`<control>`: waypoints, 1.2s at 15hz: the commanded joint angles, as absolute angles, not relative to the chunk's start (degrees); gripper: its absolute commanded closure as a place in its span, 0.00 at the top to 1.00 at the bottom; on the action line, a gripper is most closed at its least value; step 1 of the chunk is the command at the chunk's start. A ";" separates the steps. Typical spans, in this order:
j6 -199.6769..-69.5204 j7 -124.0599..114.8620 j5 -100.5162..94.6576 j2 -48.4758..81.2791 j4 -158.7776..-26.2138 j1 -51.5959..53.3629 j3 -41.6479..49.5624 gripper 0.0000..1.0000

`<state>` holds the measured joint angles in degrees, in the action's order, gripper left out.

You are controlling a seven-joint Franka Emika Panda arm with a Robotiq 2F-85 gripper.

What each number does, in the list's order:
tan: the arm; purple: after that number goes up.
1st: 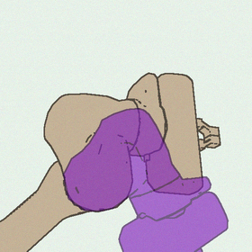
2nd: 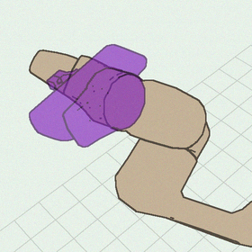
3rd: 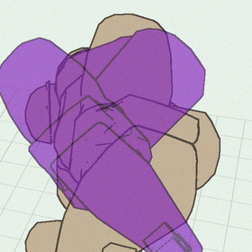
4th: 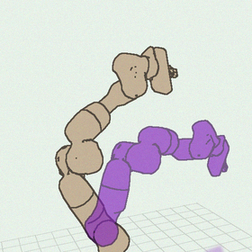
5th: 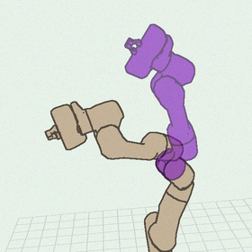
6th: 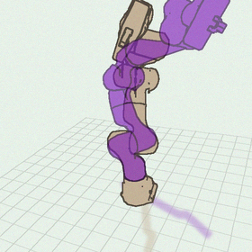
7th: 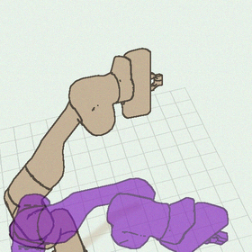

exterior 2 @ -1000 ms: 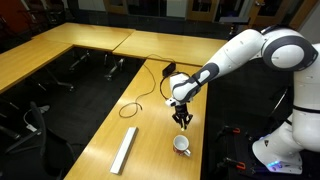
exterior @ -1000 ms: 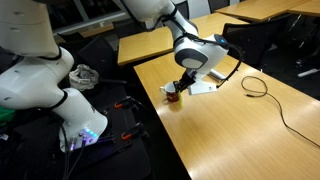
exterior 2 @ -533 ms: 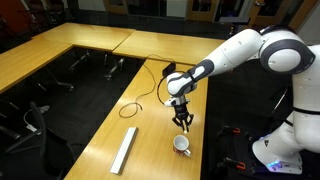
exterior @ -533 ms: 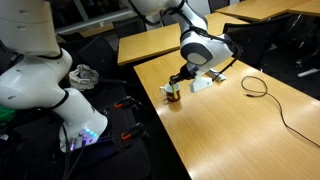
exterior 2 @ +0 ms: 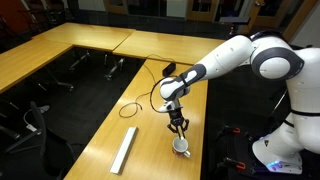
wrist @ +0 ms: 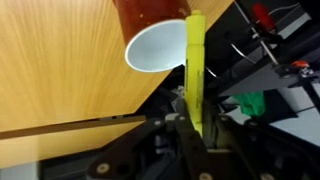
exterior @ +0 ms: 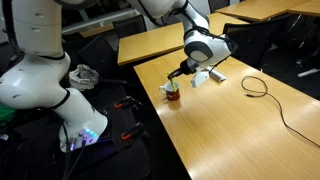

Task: Put the marker in the mug

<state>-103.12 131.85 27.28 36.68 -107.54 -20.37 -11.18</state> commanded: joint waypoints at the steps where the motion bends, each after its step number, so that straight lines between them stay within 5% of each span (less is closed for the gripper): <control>1: -98.53 135.13 29.77 39.48 -103.08 -18.95 -9.86 0.05; 18: -87.84 141.50 31.34 49.23 -92.15 -17.59 -10.00 0.05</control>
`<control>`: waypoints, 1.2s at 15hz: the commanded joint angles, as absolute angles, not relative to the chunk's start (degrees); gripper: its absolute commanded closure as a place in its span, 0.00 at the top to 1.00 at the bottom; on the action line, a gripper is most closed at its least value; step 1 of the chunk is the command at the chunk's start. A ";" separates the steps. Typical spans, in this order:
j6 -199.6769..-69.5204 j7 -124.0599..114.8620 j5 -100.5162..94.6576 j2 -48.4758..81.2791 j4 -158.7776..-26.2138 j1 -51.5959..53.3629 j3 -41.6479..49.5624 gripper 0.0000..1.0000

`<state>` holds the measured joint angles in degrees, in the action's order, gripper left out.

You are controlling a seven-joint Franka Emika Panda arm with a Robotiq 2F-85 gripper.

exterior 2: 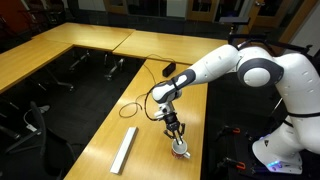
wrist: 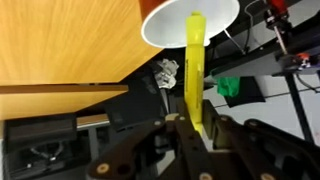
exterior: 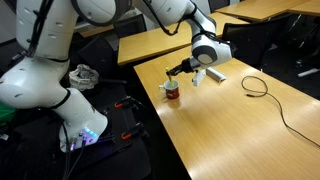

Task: Put the marker in the mug

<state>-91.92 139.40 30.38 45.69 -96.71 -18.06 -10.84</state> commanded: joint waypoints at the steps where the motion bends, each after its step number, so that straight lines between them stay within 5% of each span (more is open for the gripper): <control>1: -87.77 141.71 31.36 50.39 -91.13 -17.68 -9.95 0.05; 4: -86.98 141.82 31.16 53.15 -88.27 -17.95 -9.96 0.05; 5: -86.37 140.79 30.78 53.80 -87.38 -17.75 -9.77 0.45; 6: -85.97 139.84 30.27 53.97 -86.89 -17.36 -9.48 0.46; 13: -87.26 134.08 27.60 49.26 -89.50 -15.13 -7.71 0.97; 18: -91.21 131.77 25.60 46.27 -92.76 -13.59 -6.48 1.00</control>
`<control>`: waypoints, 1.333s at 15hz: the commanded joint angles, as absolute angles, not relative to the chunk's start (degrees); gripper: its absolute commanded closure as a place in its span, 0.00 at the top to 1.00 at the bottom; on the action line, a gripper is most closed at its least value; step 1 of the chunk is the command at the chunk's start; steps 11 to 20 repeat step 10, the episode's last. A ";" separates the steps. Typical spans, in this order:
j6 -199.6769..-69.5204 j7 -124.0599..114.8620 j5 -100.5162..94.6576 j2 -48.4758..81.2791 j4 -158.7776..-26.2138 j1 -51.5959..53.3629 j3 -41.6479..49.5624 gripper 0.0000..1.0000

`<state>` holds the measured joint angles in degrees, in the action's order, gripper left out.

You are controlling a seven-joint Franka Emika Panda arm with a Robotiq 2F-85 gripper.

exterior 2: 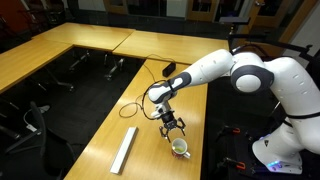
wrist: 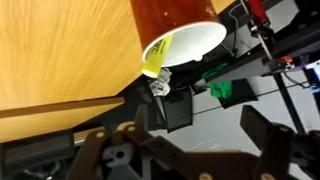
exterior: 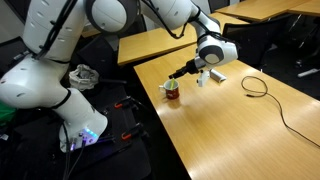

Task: Put the marker in the mug

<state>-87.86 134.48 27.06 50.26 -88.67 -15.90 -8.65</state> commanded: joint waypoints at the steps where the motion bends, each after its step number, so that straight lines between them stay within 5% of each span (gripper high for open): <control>1: -93.29 130.38 24.88 44.93 -94.30 -12.83 -5.83 1.00; 10: -117.58 118.68 23.19 27.65 -116.15 -7.33 -5.41 1.00; 20: -117.58 118.68 23.19 27.65 -116.15 -7.33 -5.41 1.00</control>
